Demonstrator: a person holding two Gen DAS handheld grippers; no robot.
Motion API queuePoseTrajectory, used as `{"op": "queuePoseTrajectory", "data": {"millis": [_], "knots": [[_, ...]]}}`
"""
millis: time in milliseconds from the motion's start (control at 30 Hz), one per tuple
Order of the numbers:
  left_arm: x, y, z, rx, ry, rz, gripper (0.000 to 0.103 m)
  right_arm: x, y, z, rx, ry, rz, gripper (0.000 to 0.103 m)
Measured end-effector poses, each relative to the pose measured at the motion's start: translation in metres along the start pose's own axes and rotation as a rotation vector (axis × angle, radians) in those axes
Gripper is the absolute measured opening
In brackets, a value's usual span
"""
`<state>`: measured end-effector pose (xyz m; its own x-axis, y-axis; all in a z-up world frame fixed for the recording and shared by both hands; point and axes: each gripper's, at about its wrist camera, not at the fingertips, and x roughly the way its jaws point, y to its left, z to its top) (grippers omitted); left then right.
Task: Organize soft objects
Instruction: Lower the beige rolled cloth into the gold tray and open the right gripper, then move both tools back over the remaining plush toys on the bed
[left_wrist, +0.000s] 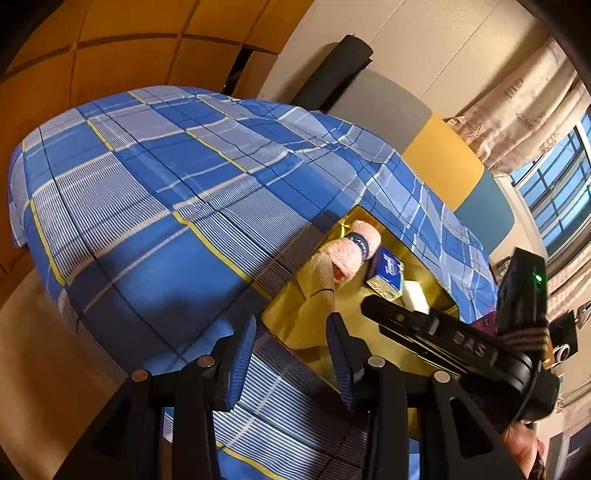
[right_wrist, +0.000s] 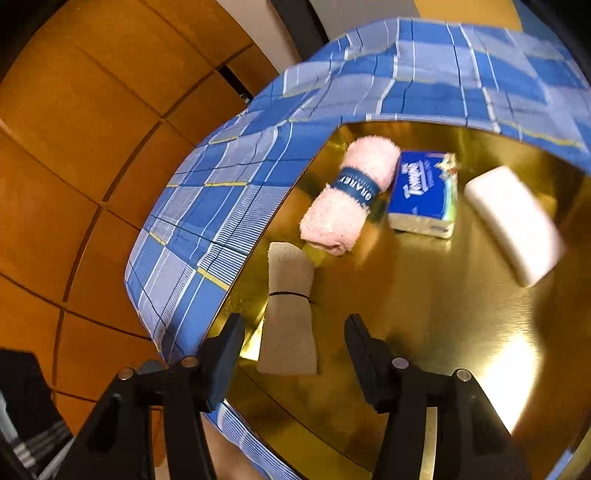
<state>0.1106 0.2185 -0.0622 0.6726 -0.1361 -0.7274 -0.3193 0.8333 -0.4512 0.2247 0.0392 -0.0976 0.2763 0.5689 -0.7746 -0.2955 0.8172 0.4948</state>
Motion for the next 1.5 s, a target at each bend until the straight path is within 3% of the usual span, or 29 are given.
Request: {"op": "queuePoseTrajectory", "data": {"millis": [167,433,633,767,967,1200,1367,1500], "knots": [[0.002,-0.016,-0.008,0.033,0.011,-0.017,0.039,-0.029,0.002,-0.008,-0.073,-0.038,-0.042,0.058],[0.009,-0.045,-0.026,0.096,0.046,-0.043,0.039,-0.098,0.022,-0.026,-0.284,-0.196,-0.155,0.061],[0.012,-0.065,-0.039,0.125,0.072,-0.093,0.039,-0.148,0.016,-0.038,-0.319,-0.291,-0.203,0.061],[0.012,-0.081,-0.046,0.156,0.082,-0.117,0.048,-0.182,-0.001,-0.048,-0.3,-0.358,-0.234,0.061],[0.008,-0.107,-0.057,0.216,0.083,-0.16,0.049,-0.235,-0.044,-0.066,-0.22,-0.467,-0.314,0.061],[0.004,-0.142,-0.072,0.3,0.1,-0.207,0.049,-0.296,-0.129,-0.085,-0.028,-0.567,-0.477,0.062],[0.001,-0.171,-0.088,0.379,0.112,-0.247,0.049,-0.315,-0.203,-0.1,0.101,-0.511,-0.603,0.064],[0.003,-0.196,-0.107,0.455,0.148,-0.294,0.049,-0.31,-0.276,-0.114,0.221,-0.385,-0.681,0.064]]}}
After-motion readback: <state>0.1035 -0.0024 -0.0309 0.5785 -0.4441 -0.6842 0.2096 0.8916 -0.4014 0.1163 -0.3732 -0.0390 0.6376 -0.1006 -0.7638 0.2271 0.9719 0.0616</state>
